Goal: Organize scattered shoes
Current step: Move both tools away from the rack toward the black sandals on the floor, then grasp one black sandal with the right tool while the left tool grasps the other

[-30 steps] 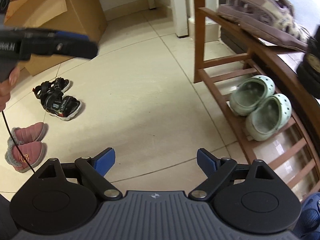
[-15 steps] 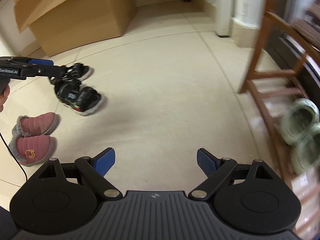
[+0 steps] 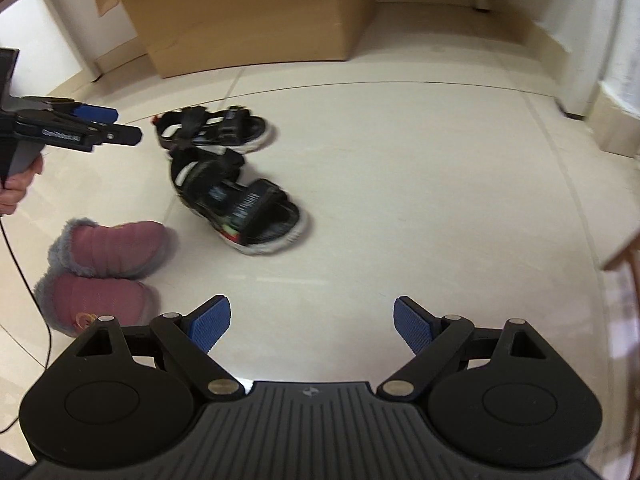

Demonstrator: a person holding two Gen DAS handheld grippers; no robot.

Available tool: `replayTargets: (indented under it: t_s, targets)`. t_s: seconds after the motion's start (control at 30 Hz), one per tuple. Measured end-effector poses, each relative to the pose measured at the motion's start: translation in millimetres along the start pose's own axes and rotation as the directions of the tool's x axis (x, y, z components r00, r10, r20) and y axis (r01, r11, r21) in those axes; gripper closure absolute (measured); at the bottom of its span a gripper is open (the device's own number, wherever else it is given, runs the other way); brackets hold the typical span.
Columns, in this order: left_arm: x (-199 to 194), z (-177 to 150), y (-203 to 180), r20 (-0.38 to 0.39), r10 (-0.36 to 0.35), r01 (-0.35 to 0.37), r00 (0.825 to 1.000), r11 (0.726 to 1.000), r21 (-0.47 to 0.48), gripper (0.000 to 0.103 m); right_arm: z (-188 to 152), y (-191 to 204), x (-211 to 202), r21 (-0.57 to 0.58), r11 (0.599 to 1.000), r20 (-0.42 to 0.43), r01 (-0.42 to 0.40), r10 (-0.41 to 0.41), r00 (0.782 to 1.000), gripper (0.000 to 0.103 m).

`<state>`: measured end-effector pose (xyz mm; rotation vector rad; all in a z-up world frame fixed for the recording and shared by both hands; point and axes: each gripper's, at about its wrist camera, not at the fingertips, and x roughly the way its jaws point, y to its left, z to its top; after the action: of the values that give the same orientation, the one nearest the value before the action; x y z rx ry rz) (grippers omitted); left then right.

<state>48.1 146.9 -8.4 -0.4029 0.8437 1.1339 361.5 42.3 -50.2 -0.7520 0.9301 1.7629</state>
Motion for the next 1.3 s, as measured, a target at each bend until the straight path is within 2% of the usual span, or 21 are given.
replayTargets:
  t_s: [0.07, 0.3, 0.37, 0.43, 0.57, 0.73, 0.9, 0.97, 1.0, 1.03, 1.07, 1.17, 1.2, 1.3]
  targets:
    - [8.7, -5.7, 16.3, -0.009, 0.021, -0.021, 1.000, 1.000, 0.003, 0.018, 10.3, 9.6, 13.2, -0.010, 1.000, -0.007, -0.019, 0.019, 1.000, 0.010]
    - [37.9, -16.3, 68.4, -0.028, 0.067, -0.069, 0.997, 0.991, -0.116, 0.021, 39.9, 28.5, 61.3, 0.000, 0.999, -0.035, -0.050, 0.050, 0.998, 0.013]
    - [48.5, -15.1, 82.3, -0.026, 0.071, -0.075, 0.997, 0.983, -0.168, 0.025, 48.1, 27.2, 78.8, 0.045, 0.997, -0.058, -0.055, 0.057, 0.997, 0.022]
    - [55.5, -12.8, 87.6, -0.005, 0.073, -0.073, 0.997, 0.981, -0.182, 0.027, 52.3, 24.8, 89.3, 0.076, 0.996, -0.078, -0.054, 0.060, 0.995, 0.029]
    - [68.7, -7.3, 91.8, 0.017, 0.080, -0.075, 0.997, 0.980, -0.187, 0.028, 61.1, 20.4, 109.3, 0.148, 0.987, -0.086, -0.062, 0.075, 0.993, 0.029]
    - [91.9, -3.1, 97.6, -0.005, 0.089, -0.088, 0.996, 0.974, -0.211, 0.028, 73.7, 18.2, 131.4, 0.257, 0.962, -0.084, -0.094, 0.119, 0.989, 0.029]
    - [104.1, -5.2, 93.2, -0.043, 0.050, -0.058, 0.998, 0.978, -0.202, 0.028, 79.0, 24.2, 153.5, 0.317, 0.945, -0.106, -0.084, 0.123, 0.987, 0.029]
    - [108.9, -6.0, 91.4, -0.058, 0.035, -0.046, 0.998, 0.979, -0.198, 0.039, 78.1, 28.1, 163.8, 0.327, 0.943, -0.120, -0.063, 0.108, 0.987, 0.030]
    - [111.4, -6.5, 90.5, -0.065, 0.027, -0.040, 0.997, 0.980, -0.197, 0.056, 77.1, 29.4, 167.9, 0.329, 0.943, -0.123, -0.052, 0.098, 0.988, 0.031]
    - [113.8, -6.9, 89.6, -0.073, 0.020, -0.034, 0.997, 0.980, -0.195, 0.078, 76.4, 30.5, 171.2, 0.331, 0.943, -0.119, -0.041, 0.085, 0.989, 0.032]
    - [116.2, -7.3, 88.7, -0.080, 0.012, -0.027, 0.997, 0.981, -0.194, 0.079, 77.5, 32.2, 172.7, 0.321, 0.947, -0.119, -0.022, 0.064, 0.991, 0.043]
    - [123.5, -8.5, 86.0, -0.103, -0.011, -0.009, 0.995, 0.982, -0.189, 0.087, 80.5, 34.0, 172.7, 0.295, 0.955, -0.113, -0.017, 0.052, 0.992, 0.062]
    - [125.9, -9.0, 85.2, -0.110, -0.018, -0.003, 0.994, 0.982, -0.188, 0.090, 80.8, 33.1, 171.4, 0.291, 0.957, -0.114, -0.015, 0.051, 0.992, 0.063]
    - [127.5, -11.4, 75.7, -0.133, -0.045, 0.022, 0.990, 0.985, -0.170, 0.090, 80.8, 27.6, 165.8, 0.273, 0.962, -0.121, -0.004, 0.038, 0.992, 0.063]
